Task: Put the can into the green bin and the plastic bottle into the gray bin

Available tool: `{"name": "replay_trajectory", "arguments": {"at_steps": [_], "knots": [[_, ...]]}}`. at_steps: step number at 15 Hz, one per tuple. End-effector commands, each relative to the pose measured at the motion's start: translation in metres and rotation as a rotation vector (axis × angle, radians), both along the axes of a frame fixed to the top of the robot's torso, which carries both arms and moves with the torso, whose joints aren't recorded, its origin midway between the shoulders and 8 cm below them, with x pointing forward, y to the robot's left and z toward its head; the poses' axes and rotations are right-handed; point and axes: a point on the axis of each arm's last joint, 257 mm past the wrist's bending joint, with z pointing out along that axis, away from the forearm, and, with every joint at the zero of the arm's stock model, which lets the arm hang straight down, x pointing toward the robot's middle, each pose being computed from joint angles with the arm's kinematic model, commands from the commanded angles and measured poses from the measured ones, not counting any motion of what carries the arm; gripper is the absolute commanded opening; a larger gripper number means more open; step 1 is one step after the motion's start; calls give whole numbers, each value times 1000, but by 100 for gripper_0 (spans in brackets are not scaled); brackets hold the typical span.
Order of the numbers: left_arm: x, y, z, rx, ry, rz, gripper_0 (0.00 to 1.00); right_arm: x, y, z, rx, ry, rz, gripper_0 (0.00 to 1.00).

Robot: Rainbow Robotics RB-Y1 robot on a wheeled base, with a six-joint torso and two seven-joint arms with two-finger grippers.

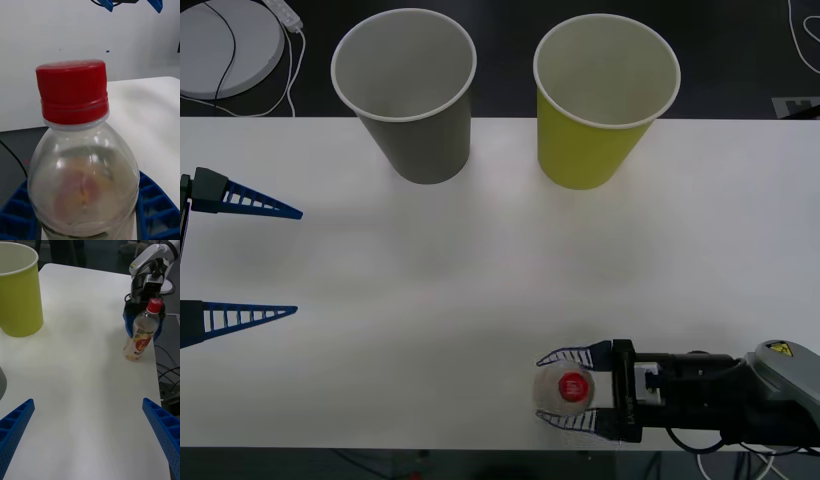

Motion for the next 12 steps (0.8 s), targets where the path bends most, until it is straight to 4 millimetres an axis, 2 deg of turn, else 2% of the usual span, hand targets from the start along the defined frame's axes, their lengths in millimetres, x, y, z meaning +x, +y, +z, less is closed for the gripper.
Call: {"name": "replay_trajectory", "arguments": {"at_steps": [1,7,12], "knots": [[0,0,0,0,0,0,100,-1,0,1,3,3,2,0],[0,0,0,0,0,0,100,1,-5,7,18,20,-10,0],[0,0,0,0,0,0,100,0,-21,33,23,61,-72,0]]}}
